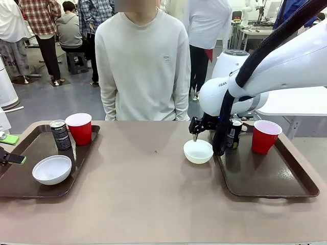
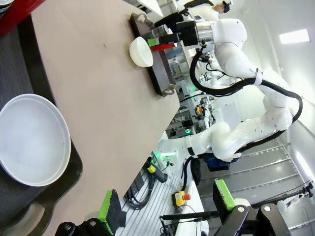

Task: Prepare tableware on both trays.
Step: Pick up a Picnic Bowl from the table and place it on a Handle tray.

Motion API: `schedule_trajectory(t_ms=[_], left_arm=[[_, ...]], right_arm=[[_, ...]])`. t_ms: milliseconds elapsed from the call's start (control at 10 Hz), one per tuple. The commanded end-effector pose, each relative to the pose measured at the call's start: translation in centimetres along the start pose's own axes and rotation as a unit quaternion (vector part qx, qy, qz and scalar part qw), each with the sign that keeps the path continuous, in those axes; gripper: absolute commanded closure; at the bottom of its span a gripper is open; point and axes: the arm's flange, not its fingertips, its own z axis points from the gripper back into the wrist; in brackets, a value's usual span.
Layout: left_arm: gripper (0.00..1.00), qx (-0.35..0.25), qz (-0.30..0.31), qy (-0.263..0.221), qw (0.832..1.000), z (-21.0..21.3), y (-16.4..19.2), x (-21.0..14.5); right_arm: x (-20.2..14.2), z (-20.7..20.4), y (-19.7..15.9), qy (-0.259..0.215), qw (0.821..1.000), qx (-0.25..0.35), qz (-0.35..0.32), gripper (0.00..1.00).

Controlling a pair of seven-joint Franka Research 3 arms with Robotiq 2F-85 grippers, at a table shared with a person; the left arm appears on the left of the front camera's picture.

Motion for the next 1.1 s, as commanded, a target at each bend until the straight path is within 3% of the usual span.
schedule_trajectory(t_ms=[0, 100, 200, 300, 400, 500, 600, 700, 800, 900, 1000], left_arm=[[0.00, -0.004, -0.009, 0.002, 1.000, 0.3, 0.0, -0.3], [0.00, -0.004, -0.009, 0.002, 1.000, 0.3, 0.0, -0.3], [0.00, -0.004, -0.009, 0.002, 1.000, 0.3, 0.0, -0.3], [0.00, -0.004, -0.009, 0.002, 1.000, 0.3, 0.0, -0.3], [0.00, -0.004, -0.009, 0.002, 1.000, 0.3, 0.0, -0.3], [0.00, -0.004, -0.009, 0.002, 1.000, 0.3, 0.0, -0.3], [0.00, -0.004, -0.009, 0.002, 1.000, 0.3, 0.0, -0.3], [0.00, -0.004, -0.009, 0.002, 1.000, 0.3, 0.0, -0.3], [0.00, -0.004, -0.009, 0.002, 1.000, 0.3, 0.0, -0.3], [0.00, -0.004, -0.009, 0.002, 1.000, 0.3, 0.0, -0.3], [0.00, -0.004, -0.009, 0.002, 1.000, 0.3, 0.0, -0.3]], right_arm=[[0.8, -0.1, -0.2, 0.011, 1.000, -0.001, 0.012, 0.03], [0.9, -0.3, -0.2, 0.015, 1.000, -0.004, 0.014, 0.09], [1.1, -0.8, -0.1, 0.022, 1.000, -0.008, 0.015, 0.23], [1.3, -1.4, -0.1, 0.031, 0.999, -0.011, 0.015, 0.28], [1.4, -1.8, -0.2, 0.035, 0.999, -0.015, 0.013, 0.42], [1.4, -2.1, -0.1, 0.038, 0.999, -0.015, 0.013, 0.47], [1.5, -2.3, -0.1, 0.041, 0.999, -0.017, 0.013, 0.62], [1.6, -2.4, 0.0, 0.042, 0.999, -0.018, 0.013, 0.67], [1.6, -2.4, 0.1, 0.043, 0.999, -0.019, 0.015, 0.81], [1.6, -2.4, 0.2, 0.043, 0.999, -0.020, 0.016, 0.86], [1.6, -2.4, 0.4, 0.045, 0.999, -0.021, 0.018, 1.00]])
